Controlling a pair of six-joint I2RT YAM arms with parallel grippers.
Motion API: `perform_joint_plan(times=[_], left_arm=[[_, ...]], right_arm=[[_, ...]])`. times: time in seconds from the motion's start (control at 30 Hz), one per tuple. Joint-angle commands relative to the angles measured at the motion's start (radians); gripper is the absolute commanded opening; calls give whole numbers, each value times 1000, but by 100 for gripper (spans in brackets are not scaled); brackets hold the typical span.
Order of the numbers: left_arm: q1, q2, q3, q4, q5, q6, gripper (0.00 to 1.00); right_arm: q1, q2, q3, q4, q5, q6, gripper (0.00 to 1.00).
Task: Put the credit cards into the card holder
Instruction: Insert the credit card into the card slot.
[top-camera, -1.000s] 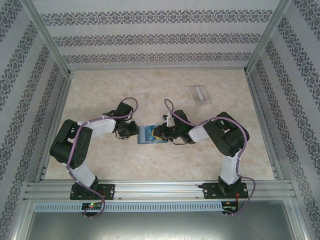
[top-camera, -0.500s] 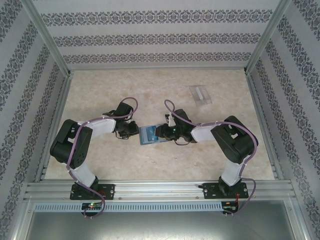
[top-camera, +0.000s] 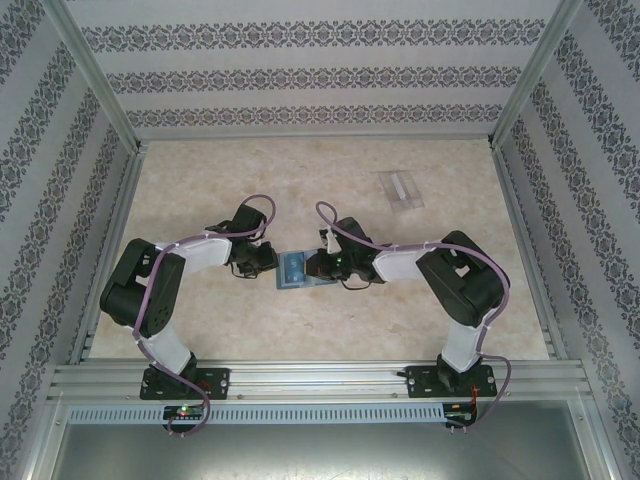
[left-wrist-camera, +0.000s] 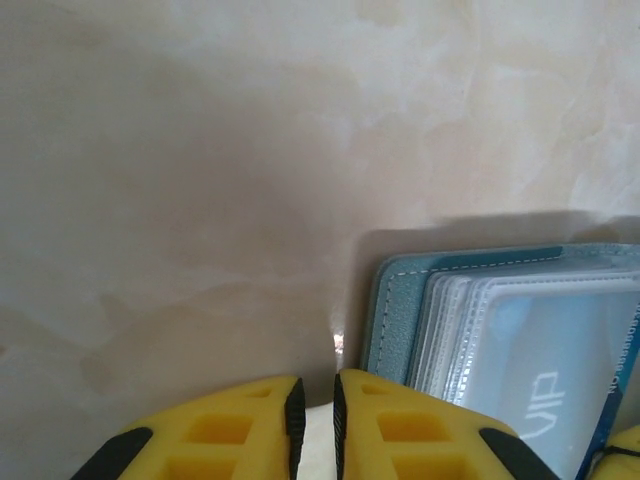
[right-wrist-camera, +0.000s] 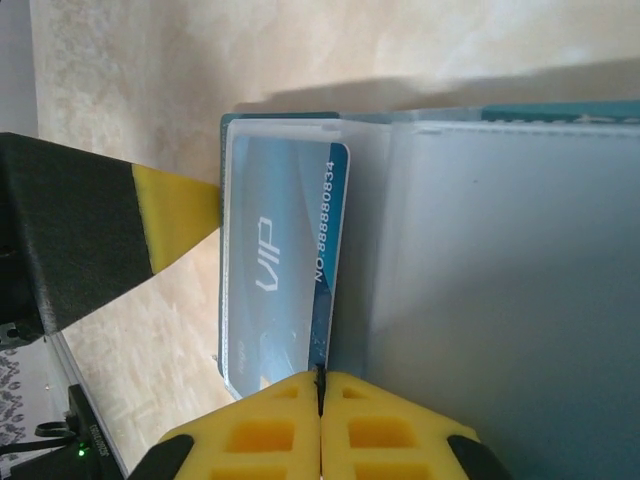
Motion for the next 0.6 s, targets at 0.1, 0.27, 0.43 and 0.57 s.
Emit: perform_joint_plan(times=[0.1, 0.27, 0.43, 0.57], left_arm=[[-42, 104, -44, 203, 164, -23, 20], [-42, 104, -45, 199, 161, -21, 20], [-41, 85, -46, 176, 139, -8, 22], [-39, 64, -43, 163, 127, -8, 23]], right_arm=[[33, 51, 63, -1, -23, -11, 2], [39, 50, 66, 1, -17, 0, 4], [32, -27, 39, -43, 32, -20, 12], [19, -101, 6, -90, 82, -37, 15]])
